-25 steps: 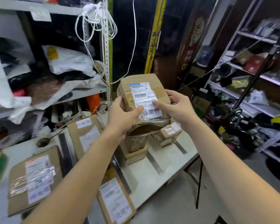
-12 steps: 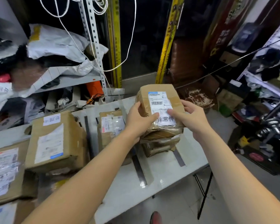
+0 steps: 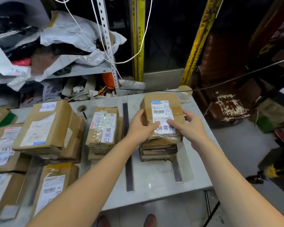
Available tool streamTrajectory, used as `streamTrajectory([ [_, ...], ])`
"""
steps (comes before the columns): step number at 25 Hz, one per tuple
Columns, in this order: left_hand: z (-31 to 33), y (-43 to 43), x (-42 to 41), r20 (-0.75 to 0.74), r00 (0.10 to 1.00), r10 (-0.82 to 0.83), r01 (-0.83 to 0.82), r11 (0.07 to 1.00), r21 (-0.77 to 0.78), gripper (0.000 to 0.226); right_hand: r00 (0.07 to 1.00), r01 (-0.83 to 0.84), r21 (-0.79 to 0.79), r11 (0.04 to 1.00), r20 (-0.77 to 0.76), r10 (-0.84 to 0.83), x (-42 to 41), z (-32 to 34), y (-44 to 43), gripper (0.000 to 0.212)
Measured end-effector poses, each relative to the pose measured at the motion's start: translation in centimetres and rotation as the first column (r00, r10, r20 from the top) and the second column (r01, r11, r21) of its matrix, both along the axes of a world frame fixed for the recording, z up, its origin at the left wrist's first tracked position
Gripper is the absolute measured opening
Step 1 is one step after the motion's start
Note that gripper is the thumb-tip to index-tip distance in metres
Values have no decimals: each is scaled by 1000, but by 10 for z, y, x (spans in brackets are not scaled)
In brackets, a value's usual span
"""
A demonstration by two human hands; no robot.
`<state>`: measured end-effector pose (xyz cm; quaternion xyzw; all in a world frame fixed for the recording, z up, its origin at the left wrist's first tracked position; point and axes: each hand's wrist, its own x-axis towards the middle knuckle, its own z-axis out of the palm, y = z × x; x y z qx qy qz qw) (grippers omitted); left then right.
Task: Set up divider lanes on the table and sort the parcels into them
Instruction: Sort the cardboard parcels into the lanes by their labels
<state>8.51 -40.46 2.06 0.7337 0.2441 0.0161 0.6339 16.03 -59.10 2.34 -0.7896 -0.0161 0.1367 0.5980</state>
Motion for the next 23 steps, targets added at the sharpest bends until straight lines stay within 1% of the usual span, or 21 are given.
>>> streamTrajectory([
  [3, -7, -7, 7, -1, 1000, 2, -1, 994, 109, 93, 1000, 3, -33, 999, 1, -3, 4, -8, -3, 64],
  [7, -9, -4, 6, -16, 1000, 10, -7, 983, 183, 97, 998, -38, -186, 982, 45, 47, 11, -3, -9, 71],
  [9, -4, -2, 5, -21, 1000, -12, 17, 971, 238, 92, 994, -61, -258, 964, 69, 81, 13, 1, -9, 76],
  [11, 3, -1, 4, -19, 1000, -21, 26, 958, 287, 84, 992, -45, -306, 951, 101, 79, 13, 7, -8, 82],
  [12, 7, 1, 3, -22, 999, -25, 31, 951, 308, 80, 990, -26, -317, 948, 124, 68, 12, 10, -7, 82],
  [14, 17, 6, 1, -24, 999, -36, 42, 935, 351, 78, 975, -5, -356, 935, 207, 84, 12, 17, -5, 76],
  [17, 37, 17, -8, -15, 1000, 4, 3, 909, 417, 78, 918, -36, -455, 890, 336, 210, 11, 33, 12, 68],
  [19, 54, 31, -18, 3, 1000, 30, -27, 866, 500, 75, 858, -81, -488, 869, 409, 309, 9, 45, 36, 61],
  [21, 71, 56, -33, 22, 999, 44, -48, 799, 600, 74, 795, -143, -540, 830, 437, 421, 2, 56, 71, 57],
  [23, 88, 93, -53, 24, 997, 70, -69, 762, 644, 72, 729, -236, -576, 783, 427, 534, -7, 67, 110, 56],
])
